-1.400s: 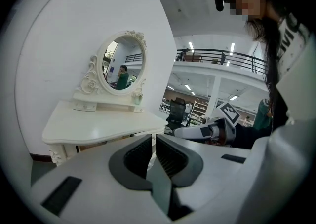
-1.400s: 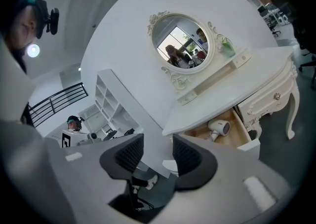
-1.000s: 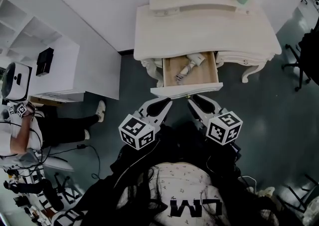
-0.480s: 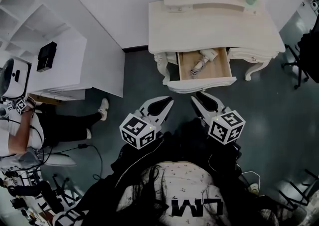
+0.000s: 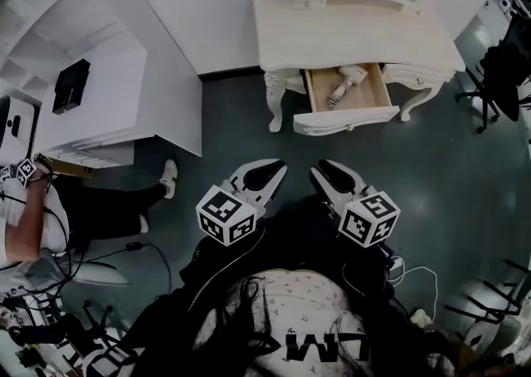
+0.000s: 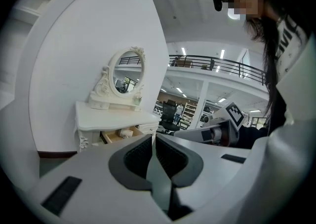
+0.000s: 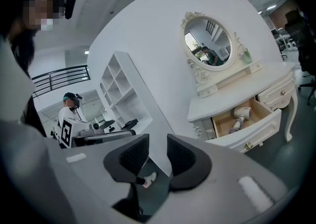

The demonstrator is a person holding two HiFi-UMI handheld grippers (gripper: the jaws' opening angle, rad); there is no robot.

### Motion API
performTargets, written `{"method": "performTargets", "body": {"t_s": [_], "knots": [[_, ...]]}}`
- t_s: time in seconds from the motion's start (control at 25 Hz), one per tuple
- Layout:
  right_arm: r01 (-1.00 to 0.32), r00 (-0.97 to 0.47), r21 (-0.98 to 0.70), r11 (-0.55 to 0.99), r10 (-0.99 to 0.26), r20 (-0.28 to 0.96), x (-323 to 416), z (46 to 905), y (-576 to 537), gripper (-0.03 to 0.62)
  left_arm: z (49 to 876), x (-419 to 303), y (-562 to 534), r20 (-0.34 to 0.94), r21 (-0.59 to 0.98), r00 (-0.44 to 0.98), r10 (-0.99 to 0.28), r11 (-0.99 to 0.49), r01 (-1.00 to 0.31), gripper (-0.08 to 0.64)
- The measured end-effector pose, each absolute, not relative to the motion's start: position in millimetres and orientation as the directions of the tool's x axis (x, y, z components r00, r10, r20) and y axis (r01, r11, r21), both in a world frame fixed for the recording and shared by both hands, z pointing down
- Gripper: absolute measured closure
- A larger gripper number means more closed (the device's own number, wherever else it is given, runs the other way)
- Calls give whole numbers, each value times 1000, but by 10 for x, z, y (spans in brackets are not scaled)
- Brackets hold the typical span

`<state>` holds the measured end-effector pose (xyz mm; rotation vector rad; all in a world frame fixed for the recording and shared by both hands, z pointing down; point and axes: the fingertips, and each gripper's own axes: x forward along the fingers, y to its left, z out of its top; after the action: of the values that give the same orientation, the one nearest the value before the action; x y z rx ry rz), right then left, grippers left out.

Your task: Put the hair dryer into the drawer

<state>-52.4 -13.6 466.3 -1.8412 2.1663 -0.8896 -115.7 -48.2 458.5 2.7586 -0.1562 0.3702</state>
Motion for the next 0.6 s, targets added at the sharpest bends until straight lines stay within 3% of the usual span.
{"method": "performTargets", "body": {"t_s": [0.32,0.6], "knots": [[-865,-185,-502,12,-937,295,-823,4704,238,469,4606,-1309,-182,243,349,970,15,-934,-73,558],[-880,-197,-473,35,-934,298,-900,4575,423,469,4490,-1302,17,209,352,978,10,-934,-65,558]]}}
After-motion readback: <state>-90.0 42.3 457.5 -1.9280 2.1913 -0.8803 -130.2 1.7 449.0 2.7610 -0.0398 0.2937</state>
